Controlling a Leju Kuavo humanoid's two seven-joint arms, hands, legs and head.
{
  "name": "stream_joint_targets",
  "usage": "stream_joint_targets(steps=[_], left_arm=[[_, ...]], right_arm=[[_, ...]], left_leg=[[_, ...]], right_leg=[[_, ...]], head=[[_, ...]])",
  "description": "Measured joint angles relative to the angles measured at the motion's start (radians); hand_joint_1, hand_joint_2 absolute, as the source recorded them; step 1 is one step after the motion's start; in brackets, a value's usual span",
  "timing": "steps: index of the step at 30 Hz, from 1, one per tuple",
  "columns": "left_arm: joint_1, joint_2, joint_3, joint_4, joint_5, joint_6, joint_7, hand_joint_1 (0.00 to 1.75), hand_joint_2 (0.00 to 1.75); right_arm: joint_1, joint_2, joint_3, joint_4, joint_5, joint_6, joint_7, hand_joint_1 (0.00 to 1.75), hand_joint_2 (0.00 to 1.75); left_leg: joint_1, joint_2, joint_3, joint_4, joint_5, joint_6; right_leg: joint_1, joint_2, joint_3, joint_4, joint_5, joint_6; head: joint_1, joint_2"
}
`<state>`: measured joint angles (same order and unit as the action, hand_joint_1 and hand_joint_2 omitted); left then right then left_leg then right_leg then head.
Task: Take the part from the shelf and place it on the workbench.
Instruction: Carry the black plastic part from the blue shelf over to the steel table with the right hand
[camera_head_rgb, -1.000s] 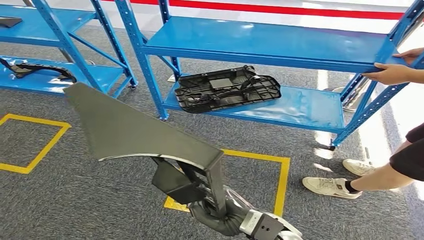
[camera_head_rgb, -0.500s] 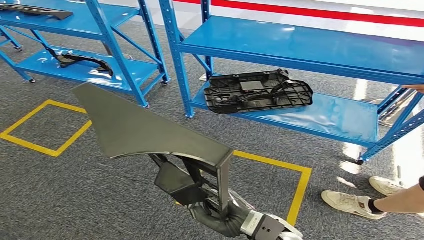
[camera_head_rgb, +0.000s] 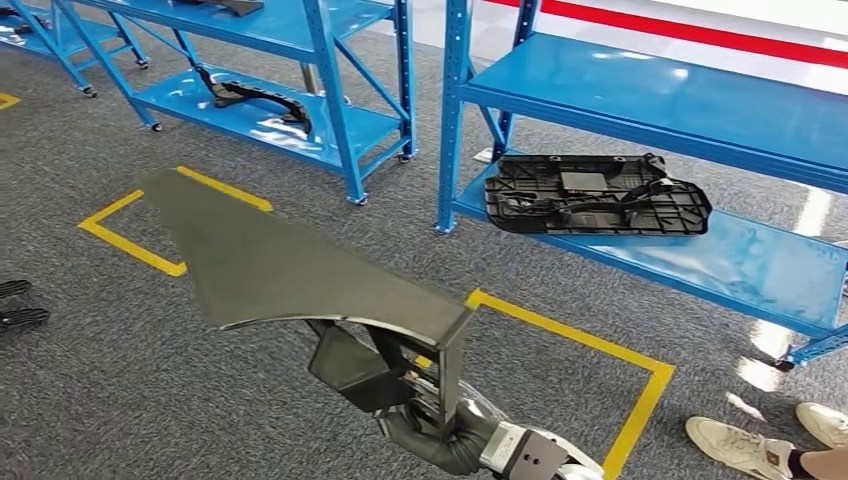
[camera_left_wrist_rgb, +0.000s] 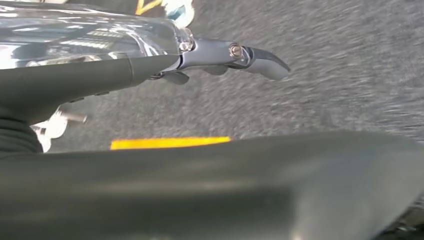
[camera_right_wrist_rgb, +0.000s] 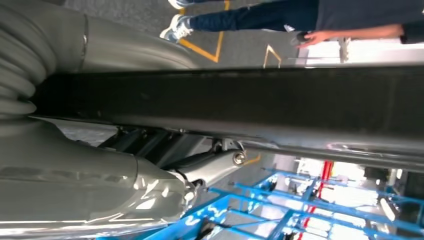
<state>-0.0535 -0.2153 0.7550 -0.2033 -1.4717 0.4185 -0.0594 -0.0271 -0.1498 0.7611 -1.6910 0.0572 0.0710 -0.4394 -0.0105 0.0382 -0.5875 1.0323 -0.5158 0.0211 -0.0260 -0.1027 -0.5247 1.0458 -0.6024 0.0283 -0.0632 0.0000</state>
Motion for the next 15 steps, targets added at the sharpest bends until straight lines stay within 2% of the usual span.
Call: stream_joint_targets(steps=[1,2,3,4,5,6,7,8,10,11,12,13,14,15], left_arm=[[0.0,0.0,-0.001,0.0,0.0,0.0,0.0,0.0,1.75],[-0.001,0.0,-0.002,0.0,-0.001,0.0,0.001,0.0,1.75],[-0.003,0.0,-0.004,0.0,-0.001,-0.001,0.001,0.0,1.75],[-0.003,0.0,-0.006,0.0,-0.002,-0.002,0.002,0.0,1.75],[-0.003,0.0,-0.008,0.0,-0.002,-0.004,0.003,0.0,1.75],[-0.002,0.0,-0.01,0.0,-0.003,-0.005,0.004,0.0,1.75],[-0.002,0.0,-0.011,0.0,-0.004,-0.006,0.005,0.0,1.75],[-0.002,0.0,-0.013,0.0,-0.006,-0.006,0.004,0.0,1.75],[-0.004,0.0,-0.016,0.0,-0.012,-0.007,0.004,0.0,1.75],[-0.004,0.0,-0.017,0.0,-0.014,-0.007,0.003,0.0,1.75],[-0.004,0.0,-0.017,0.0,-0.015,-0.007,0.003,0.0,1.75],[-0.003,0.001,-0.017,0.0,-0.015,-0.007,0.003,0.0,1.75],[-0.001,0.001,-0.017,0.0,-0.016,-0.007,0.003,0.0,1.75],[0.0,0.002,-0.017,0.0,-0.016,-0.007,0.003,0.0,1.75]], right_arm=[[0.002,0.0,0.0,-0.002,0.0,-0.001,-0.001,1.75,1.75],[0.005,-0.001,0.0,-0.003,0.0,-0.002,-0.001,1.75,1.75],[0.01,-0.002,0.0,-0.004,0.0,-0.004,-0.002,1.75,1.75],[0.015,-0.003,0.0,-0.004,0.0,-0.005,-0.002,1.75,1.75],[0.021,-0.004,0.0,-0.004,0.0,-0.007,-0.002,1.75,1.75],[0.025,-0.004,0.0,-0.004,0.0,-0.008,-0.003,1.75,1.75],[0.027,-0.005,0.0,-0.004,0.0,-0.009,-0.003,1.75,1.75],[0.028,-0.005,0.0,-0.004,0.0,-0.01,-0.004,1.75,1.75],[0.03,-0.005,0.0,-0.005,0.001,-0.013,-0.007,1.75,1.75],[0.032,-0.005,-0.001,-0.006,0.001,-0.015,-0.009,1.75,1.75],[0.035,-0.005,-0.001,-0.006,0.001,-0.016,-0.011,1.75,1.75],[0.037,-0.005,-0.001,-0.007,0.002,-0.017,-0.012,1.75,1.75],[0.038,-0.005,-0.001,-0.007,0.002,-0.017,-0.012,1.75,1.75],[0.039,-0.003,-0.001,-0.009,0.003,-0.017,-0.012,1.75,1.75]], left_leg=[[0.003,-0.009,0.003,-0.006,0.004,0.007],[0.005,-0.02,0.005,-0.01,0.006,0.012],[0.005,-0.031,0.006,-0.01,0.007,0.015],[0.005,-0.044,0.006,-0.01,0.007,0.016],[0.004,-0.057,0.007,-0.009,0.006,0.017],[0.004,-0.07,0.008,-0.009,0.006,0.017],[0.004,-0.084,0.009,-0.007,0.006,0.017],[0.004,-0.098,0.01,-0.005,0.004,0.015],[0.003,-0.124,0.005,0.006,0.0,0.009],[0.004,-0.136,0.001,0.01,-0.001,0.004],[0.005,-0.147,-0.004,0.012,-0.001,0.0],[0.007,-0.158,-0.007,0.012,0.001,-0.004],[0.008,-0.159,-0.009,0.013,0.001,-0.008],[0.007,-0.146,-0.012,0.02,-0.006,-0.013]], right_leg=[[0.0,0.027,-0.009,0.026,-0.02,0.002],[-0.001,0.06,-0.031,0.074,-0.049,0.001],[0.001,0.082,-0.063,0.138,-0.08,-0.001],[0.002,0.093,-0.095,0.201,-0.103,-0.001],[0.004,0.097,-0.119,0.243,-0.109,-0.002],[0.005,0.099,-0.128,0.251,-0.096,-0.001],[0.005,0.102,-0.118,0.219,-0.064,-0.001],[0.004,0.113,-0.094,0.158,-0.022,-0.001],[0.0,0.16,-0.049,0.045,0.032,-0.004],[0.0,0.177,-0.038,0.015,0.041,-0.007],[0.0,0.184,-0.035,0.008,0.037,-0.011],[0.001,0.174,-0.034,0.006,0.038,-0.015],[0.0,0.162,-0.032,0.004,0.039,-0.02],[-0.001,0.15,-0.029,0.002,0.039,-0.025]], head=[[0.0,0.0],[0.001,0.0],[0.001,0.0],[0.001,0.0],[0.001,0.0],[0.001,0.0],[0.001,0.0],[0.001,0.0],[0.001,0.0],[0.0,0.0],[0.0,0.0],[0.0,0.0],[0.0,0.0],[0.0,0.0]])
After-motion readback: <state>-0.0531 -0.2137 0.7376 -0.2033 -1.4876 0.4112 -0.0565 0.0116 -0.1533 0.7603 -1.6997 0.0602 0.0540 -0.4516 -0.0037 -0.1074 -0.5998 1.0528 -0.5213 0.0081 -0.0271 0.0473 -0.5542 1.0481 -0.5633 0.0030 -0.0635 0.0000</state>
